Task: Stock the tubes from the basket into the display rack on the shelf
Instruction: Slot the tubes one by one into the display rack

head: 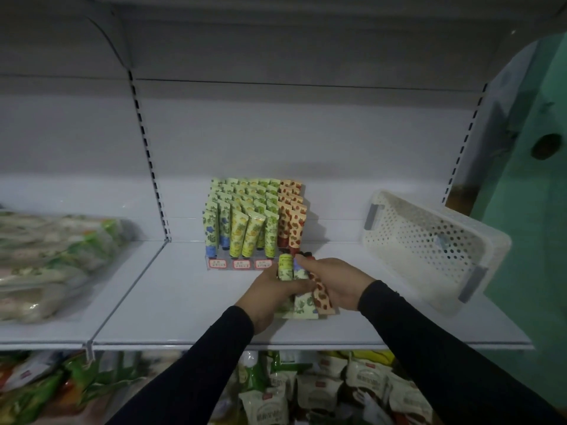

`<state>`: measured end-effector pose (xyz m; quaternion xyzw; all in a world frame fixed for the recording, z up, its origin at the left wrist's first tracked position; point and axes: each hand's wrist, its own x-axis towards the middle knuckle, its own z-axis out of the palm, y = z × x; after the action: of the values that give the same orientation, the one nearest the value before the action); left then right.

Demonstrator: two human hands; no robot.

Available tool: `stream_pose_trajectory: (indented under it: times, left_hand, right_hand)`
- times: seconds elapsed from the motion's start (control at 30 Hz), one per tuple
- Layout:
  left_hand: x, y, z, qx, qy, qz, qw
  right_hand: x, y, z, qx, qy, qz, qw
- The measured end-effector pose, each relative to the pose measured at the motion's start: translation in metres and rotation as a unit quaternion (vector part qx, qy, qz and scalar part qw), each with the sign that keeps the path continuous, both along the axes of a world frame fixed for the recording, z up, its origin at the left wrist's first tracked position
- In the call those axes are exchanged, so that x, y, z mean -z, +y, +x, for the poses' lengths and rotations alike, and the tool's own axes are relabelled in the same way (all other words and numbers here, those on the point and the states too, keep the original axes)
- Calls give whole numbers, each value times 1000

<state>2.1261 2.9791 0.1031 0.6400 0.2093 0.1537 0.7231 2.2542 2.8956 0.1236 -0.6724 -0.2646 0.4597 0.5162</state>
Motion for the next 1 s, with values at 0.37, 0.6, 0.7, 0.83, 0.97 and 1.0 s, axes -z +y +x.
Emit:
stream_pose_trajectory:
  times: [0.37,0.6,0.7,0.83,0.97,1.0]
  left_hand:
    - [-2,36,-37,-49,-23,-46,997]
    - [-24,61,-49,-90,-12,95,991]
    - [-38,68,-50,-119,-18,145,982]
    - [-47,78,-48,-183,-28,224,957]
    - [-70,82,-42,-248,-5,358,900]
    - [-77,83,-40,-254,3,387,886]
  right_hand:
    - [-27,6,-6,-94,-11,3,996]
    - [-55,-2,-3,-5,-222,72,972]
    - [-60,-3,2,65,-267,103,956]
    - [-70,1,7,48,-381,70,920]
    - [-82,10,11,32,-462,38,885]
    - [-84,12,11,36,-479,37,876]
